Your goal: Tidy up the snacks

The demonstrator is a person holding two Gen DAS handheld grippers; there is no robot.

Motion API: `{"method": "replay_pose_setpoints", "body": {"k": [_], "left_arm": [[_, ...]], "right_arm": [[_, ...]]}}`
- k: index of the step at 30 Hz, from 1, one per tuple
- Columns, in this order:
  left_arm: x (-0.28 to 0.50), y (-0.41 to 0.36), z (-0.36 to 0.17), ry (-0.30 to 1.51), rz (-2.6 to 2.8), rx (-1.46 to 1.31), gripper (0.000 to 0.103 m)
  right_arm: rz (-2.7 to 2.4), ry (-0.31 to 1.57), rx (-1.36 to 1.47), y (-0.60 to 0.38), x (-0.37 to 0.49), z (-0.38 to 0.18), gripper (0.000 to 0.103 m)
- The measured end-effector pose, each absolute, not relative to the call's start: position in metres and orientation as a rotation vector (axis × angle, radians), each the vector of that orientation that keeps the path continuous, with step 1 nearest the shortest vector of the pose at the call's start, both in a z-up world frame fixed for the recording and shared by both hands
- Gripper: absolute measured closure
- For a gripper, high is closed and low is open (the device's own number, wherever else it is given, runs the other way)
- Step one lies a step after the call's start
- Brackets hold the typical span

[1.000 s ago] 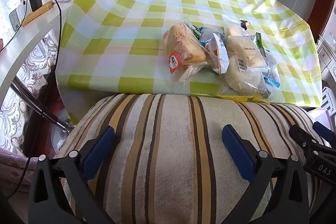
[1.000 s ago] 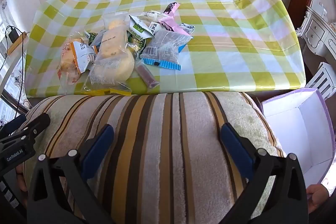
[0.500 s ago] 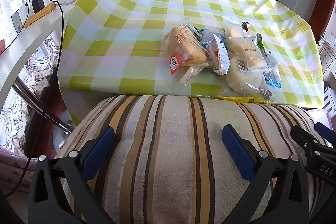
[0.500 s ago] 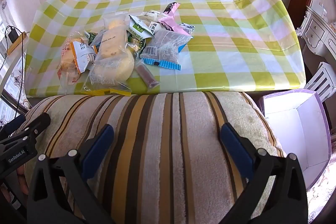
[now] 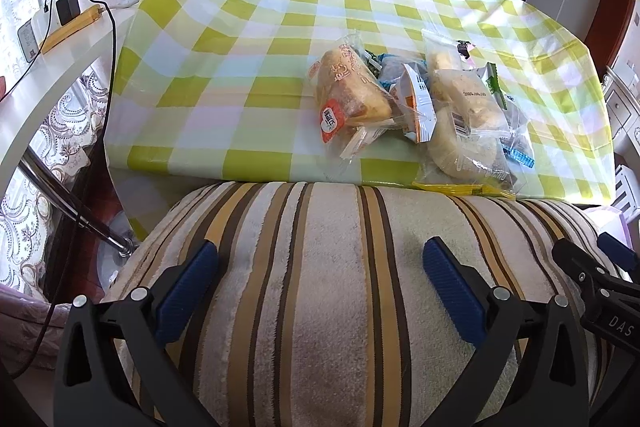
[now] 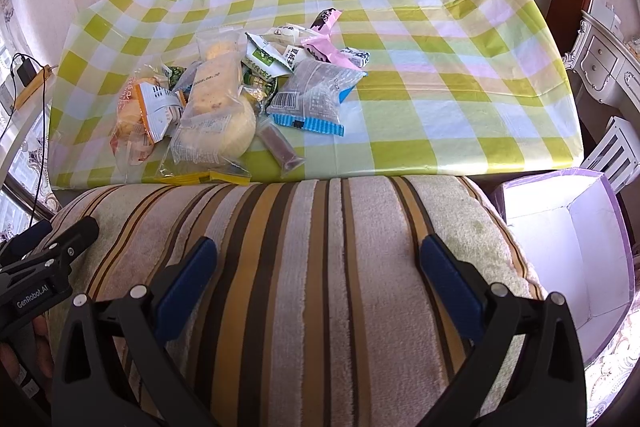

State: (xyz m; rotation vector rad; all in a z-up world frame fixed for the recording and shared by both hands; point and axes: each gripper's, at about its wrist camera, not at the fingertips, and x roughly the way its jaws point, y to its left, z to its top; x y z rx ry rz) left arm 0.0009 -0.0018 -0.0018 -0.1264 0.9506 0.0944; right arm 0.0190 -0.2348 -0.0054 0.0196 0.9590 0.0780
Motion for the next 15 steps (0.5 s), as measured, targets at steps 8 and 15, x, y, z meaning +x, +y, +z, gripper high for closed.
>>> {"method": "replay_pose_setpoints", "body": {"k": [8,15], "left_arm": [[0.0016,-0.0021,-0.0023,0.95,0.098,-0.123,0.004],[0.0018,-0.0021,-0.0023,0.95,0.1,-0.121,0.004]], "right_arm": [[0.078,0.959,0.021,-0.2339,0.0198,-0.0059,0.001],[0.078,0.959,0.02,-0.2339,0.0197,-0.0058,0.001]]}}
